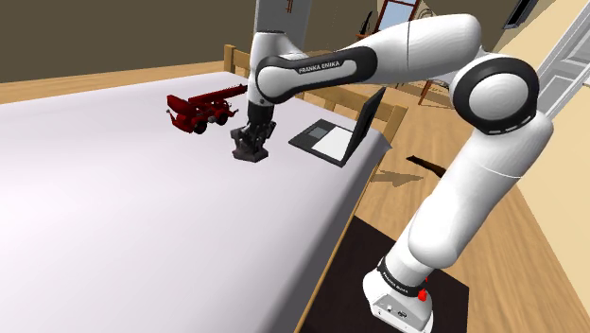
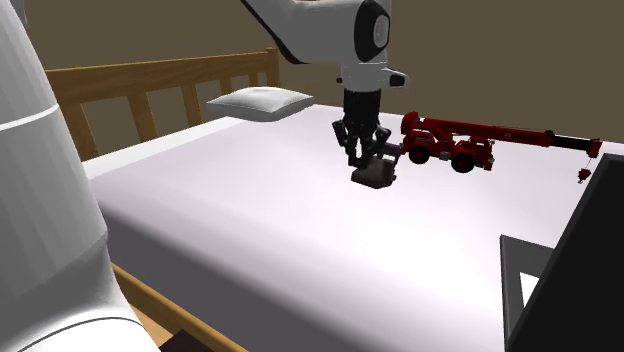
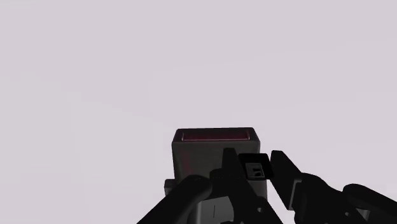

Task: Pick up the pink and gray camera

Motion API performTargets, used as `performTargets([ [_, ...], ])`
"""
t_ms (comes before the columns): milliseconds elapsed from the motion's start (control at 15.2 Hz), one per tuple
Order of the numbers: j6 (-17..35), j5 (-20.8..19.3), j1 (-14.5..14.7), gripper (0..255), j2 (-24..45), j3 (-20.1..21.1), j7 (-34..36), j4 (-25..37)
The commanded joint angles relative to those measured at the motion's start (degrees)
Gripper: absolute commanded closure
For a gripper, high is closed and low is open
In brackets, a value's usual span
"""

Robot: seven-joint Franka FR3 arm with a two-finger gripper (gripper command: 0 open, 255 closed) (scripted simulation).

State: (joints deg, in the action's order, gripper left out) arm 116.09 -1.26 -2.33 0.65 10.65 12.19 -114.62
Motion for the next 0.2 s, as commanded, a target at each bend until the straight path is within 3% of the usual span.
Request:
performTargets([
  [0,-1.6,0.1,0.0,255,-0.5,0.0,0.0,1.1],
  [132,-1.7,0.1,0.0,255,-0.5,0.0,0.0,1.2],
])
